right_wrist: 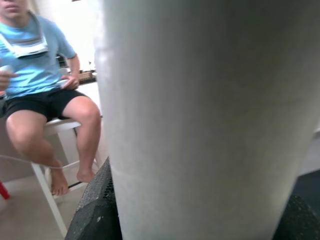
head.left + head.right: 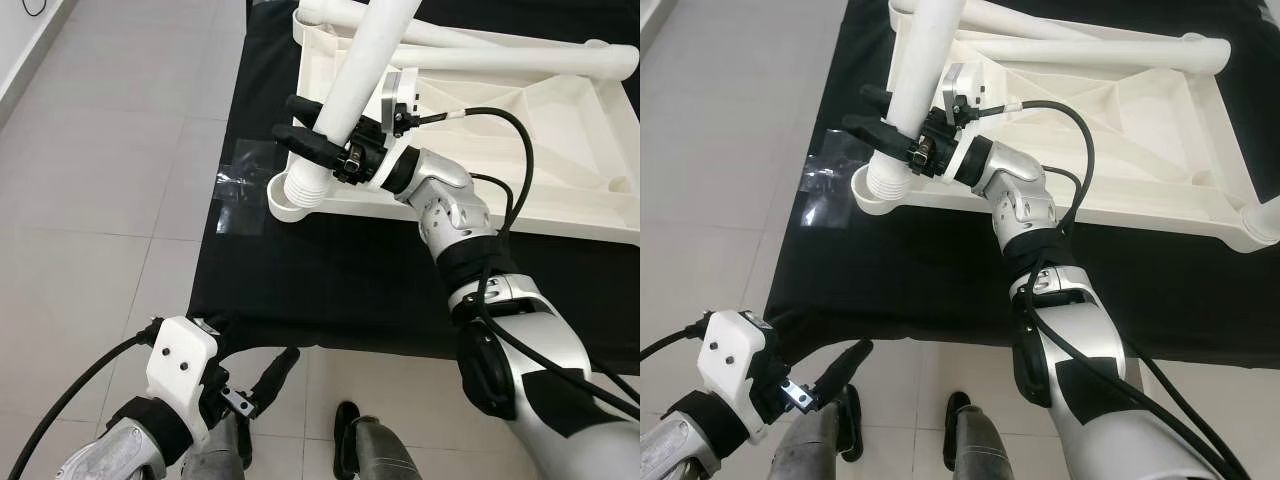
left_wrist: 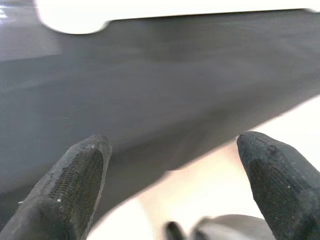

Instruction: Building children table

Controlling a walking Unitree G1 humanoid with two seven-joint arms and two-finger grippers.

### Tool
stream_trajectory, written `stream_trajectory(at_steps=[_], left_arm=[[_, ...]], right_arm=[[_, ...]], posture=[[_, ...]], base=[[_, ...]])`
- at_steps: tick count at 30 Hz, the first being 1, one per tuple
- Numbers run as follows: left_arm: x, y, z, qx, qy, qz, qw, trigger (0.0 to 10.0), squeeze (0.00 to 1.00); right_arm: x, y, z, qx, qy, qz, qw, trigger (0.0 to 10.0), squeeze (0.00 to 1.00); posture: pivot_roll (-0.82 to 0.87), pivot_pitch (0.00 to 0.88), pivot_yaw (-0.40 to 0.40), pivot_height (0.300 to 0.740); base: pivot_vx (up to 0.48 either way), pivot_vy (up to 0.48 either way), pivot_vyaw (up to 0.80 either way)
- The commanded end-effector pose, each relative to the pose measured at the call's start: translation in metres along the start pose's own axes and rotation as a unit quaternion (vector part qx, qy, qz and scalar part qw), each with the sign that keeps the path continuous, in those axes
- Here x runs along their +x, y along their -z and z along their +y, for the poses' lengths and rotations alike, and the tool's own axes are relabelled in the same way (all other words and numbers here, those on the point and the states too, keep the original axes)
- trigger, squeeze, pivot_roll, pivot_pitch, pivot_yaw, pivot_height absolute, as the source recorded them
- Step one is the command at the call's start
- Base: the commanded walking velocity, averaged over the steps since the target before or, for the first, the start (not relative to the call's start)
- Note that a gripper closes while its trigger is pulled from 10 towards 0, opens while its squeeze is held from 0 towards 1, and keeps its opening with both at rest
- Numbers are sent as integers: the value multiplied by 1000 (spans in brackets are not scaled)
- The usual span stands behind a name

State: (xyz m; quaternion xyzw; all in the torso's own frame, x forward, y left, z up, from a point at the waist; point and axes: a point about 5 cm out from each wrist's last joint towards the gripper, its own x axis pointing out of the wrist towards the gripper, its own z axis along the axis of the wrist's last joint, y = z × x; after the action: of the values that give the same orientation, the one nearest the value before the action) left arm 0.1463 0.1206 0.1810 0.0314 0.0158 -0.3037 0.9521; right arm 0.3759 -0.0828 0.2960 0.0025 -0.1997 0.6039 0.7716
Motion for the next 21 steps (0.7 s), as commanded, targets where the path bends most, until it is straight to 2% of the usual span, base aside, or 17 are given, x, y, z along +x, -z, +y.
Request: stream_trajectory(at_steps=[1, 3, 4, 6, 9, 12, 15, 18, 21], left_arm=[[-4, -1, -8, 5, 1, -1, 1000, 10000, 0], [-4, -1, -8, 5, 1, -1, 1000, 10000, 0], [-4, -2, -9, 9, -6, -4, 1000, 10000, 0], [-4, -3, -9, 11, -10, -5, 1000, 10000, 0], [-2, -1, -5, 18, -34, -3, 999, 10000, 0], [0, 1, -3, 12, -46, 3, 999, 10000, 0], [3, 3, 0, 7, -58, 6, 998, 10000, 0], [10, 4, 3, 18, -76, 0, 997, 10000, 0], [12, 4, 4, 27, -82, -8, 996, 10000, 0]], right_arm=[[1, 12, 4, 22, -10, 19, 1000, 10000, 0], [1, 12, 4, 22, -10, 19, 1000, 10000, 0], [10, 4, 3, 22, -10, -4, 1000, 10000, 0], [13, 1, 3, 22, -11, -13, 1000, 10000, 0], [27, -9, 5, 13, -18, -39, 999, 10000, 0], [30, -11, 7, 11, -23, -44, 999, 10000, 0], [32, -12, 8, 6, -27, -44, 999, 10000, 0], [33, -12, 8, -11, -39, -25, 999, 10000, 0], [32, -11, 7, -19, -40, -13, 999, 10000, 0]], posture=[[198, 483, -86, 740], [198, 483, -86, 740], [198, 493, -94, 740], [198, 493, -94, 740], [191, 484, -103, 740], [186, 479, -109, 740], [183, 472, -116, 740], [168, 453, -132, 740], [162, 446, -137, 740]], base=[[0, 0, 0], [0, 0, 0], [0, 0, 0], [0, 0, 0], [0, 0, 0], [0, 0, 0], [0, 320, 0], [0, 480, 0], [0, 0, 0]])
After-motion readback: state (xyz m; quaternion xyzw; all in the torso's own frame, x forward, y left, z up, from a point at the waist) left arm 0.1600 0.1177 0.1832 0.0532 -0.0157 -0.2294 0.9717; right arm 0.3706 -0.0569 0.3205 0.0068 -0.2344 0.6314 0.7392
